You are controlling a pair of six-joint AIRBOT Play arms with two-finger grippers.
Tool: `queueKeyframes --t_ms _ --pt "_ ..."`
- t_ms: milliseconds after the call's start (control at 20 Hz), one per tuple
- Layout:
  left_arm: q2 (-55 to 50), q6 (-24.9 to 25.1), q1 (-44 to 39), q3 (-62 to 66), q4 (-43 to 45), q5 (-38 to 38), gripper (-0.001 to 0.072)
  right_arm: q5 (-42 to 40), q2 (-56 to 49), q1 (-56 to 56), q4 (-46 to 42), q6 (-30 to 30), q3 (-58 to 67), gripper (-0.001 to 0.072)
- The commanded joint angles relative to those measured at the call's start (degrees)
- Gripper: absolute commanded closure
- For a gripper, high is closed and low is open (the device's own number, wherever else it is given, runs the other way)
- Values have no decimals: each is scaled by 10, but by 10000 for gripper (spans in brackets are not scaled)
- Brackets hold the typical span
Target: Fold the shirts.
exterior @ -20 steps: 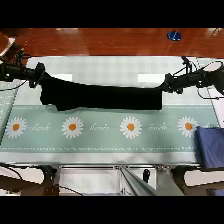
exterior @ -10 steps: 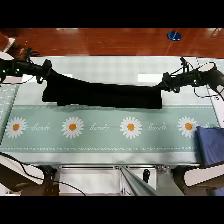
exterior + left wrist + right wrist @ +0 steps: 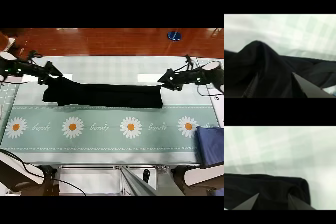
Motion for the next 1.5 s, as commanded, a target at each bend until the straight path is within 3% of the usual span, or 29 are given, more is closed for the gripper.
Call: queueKeyframes --t_ms 0,100,200,350,450,600,850,1100,1150,1200,1250,1300,1350,1400,1450 --pt "63 -28 44 19 125 -45 200 94 47 -71 -39 3 8 299" --pt "136 -28 57 -24 209 5 200 64 104 -112 -94 16 -31 299" --pt "233 -27 50 -145 202 121 200 -26 150 -126 -101 33 -120 299" --pt "387 11 -3 -372 138 288 200 -108 149 -121 -1 0 -235 299" --pt "462 15 -52 -474 129 344 200 -91 118 -121 64 -46 -247 300" --pt "502 13 -118 -519 125 349 200 -52 75 -116 126 -86 -246 300" --pt "495 14 -206 -518 114 373 201 -44 19 -40 107 -86 -205 300" --pt "494 13 -232 -518 114 374 202 -43 -20 23 106 -65 -142 308" --pt "494 13 -232 -518 114 373 203 -36 -19 26 106 -65 -130 382" --pt "495 13 -232 -518 114 372 204 -12 -17 29 108 -81 -115 693" --pt "494 14 -232 -518 110 370 220 2 -8 29 105 -97 -105 688" --pt "494 14 -232 -518 104 369 369 13 7 28 90 -97 -101 688" --pt "494 14 -232 -518 96 369 629 24 29 28 58 -89 -101 688" --pt "494 16 -233 -518 82 370 683 35 55 28 3 -71 -101 688" --pt "494 16 -235 -518 61 370 683 40 92 29 -56 -46 -108 688"
